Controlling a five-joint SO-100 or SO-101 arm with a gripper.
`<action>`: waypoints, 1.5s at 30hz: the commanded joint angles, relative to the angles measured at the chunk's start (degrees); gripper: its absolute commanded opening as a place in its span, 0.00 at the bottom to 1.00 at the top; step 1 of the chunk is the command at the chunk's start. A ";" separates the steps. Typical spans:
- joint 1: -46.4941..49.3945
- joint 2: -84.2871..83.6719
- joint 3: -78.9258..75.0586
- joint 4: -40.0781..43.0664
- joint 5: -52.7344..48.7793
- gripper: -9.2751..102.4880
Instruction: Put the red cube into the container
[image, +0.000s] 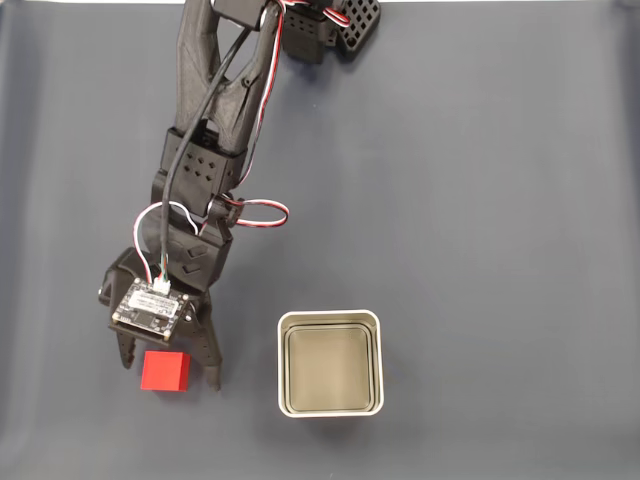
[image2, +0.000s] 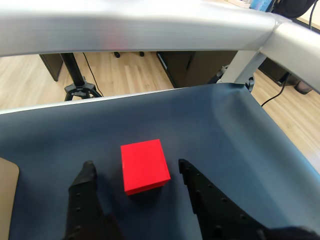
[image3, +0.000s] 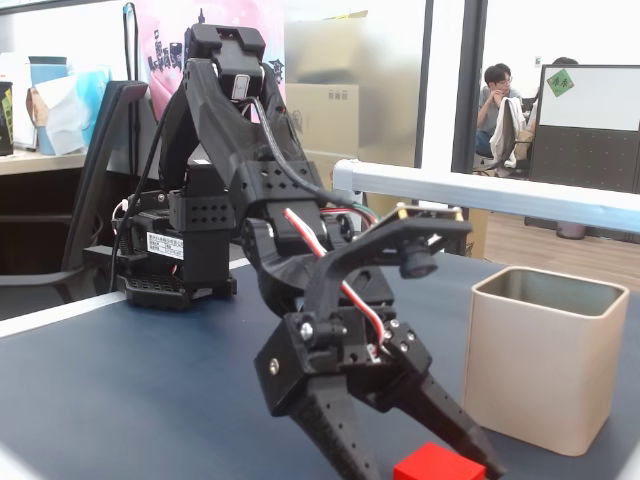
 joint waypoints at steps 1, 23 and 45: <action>-0.79 0.70 -2.81 -1.58 1.14 0.36; -0.88 4.83 -2.29 4.48 3.25 0.08; -16.61 38.50 -3.43 35.33 8.17 0.08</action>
